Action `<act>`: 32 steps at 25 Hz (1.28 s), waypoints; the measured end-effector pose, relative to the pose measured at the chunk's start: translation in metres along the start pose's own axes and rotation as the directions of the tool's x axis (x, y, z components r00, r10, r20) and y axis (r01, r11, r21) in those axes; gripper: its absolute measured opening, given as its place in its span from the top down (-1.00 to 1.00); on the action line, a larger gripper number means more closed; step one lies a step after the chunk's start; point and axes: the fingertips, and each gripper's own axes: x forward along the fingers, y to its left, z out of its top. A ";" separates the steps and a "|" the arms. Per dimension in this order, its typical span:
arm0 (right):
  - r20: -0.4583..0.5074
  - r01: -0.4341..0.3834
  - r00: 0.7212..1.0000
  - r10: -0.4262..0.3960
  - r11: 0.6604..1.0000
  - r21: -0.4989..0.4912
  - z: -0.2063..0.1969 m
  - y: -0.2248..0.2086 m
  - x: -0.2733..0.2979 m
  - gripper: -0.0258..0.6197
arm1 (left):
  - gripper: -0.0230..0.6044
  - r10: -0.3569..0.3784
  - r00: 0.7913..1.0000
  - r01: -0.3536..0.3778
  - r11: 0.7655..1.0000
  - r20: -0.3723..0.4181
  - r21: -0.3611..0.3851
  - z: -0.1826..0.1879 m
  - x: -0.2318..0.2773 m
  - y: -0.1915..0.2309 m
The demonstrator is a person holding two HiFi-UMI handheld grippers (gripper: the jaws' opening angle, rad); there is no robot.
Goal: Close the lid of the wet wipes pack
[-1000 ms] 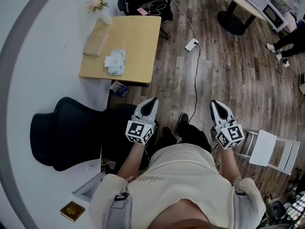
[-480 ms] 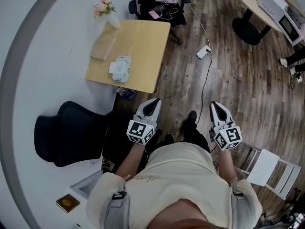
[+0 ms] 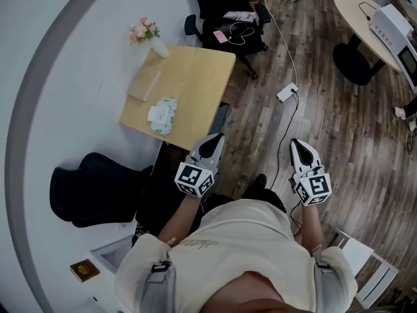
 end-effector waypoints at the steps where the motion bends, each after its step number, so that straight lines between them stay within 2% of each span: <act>1: -0.005 -0.011 1.000 0.011 1.000 -0.005 0.001 -0.005 0.005 0.92 | 0.87 0.006 1.000 -0.006 1.000 -0.002 -0.004 0.002 0.006 0.000; 8: -0.042 -0.078 0.996 0.080 0.996 0.030 -0.008 -0.026 0.032 0.92 | 0.87 0.053 0.998 -0.054 0.998 -0.038 -0.025 -0.004 0.033 0.009; 13: -0.075 -0.126 0.989 0.128 0.992 0.027 -0.013 -0.024 0.058 0.92 | 0.87 0.080 0.996 -0.081 0.996 -0.045 -0.024 -0.010 0.044 0.025; 19: -0.097 -0.139 0.986 0.135 0.990 -0.035 0.003 -0.038 0.096 0.92 | 0.87 0.091 0.996 -0.092 0.994 -0.022 -0.052 -0.008 0.078 0.058; 26: -0.111 -0.136 0.985 0.132 0.990 -0.034 0.029 -0.060 0.154 0.92 | 0.87 0.075 0.997 -0.074 0.996 0.024 -0.054 0.019 0.130 0.100; 32: -0.102 -0.195 0.977 0.188 0.979 -0.055 0.054 -0.051 0.227 0.92 | 0.87 0.122 0.992 -0.120 0.992 0.039 -0.046 0.035 0.138 0.154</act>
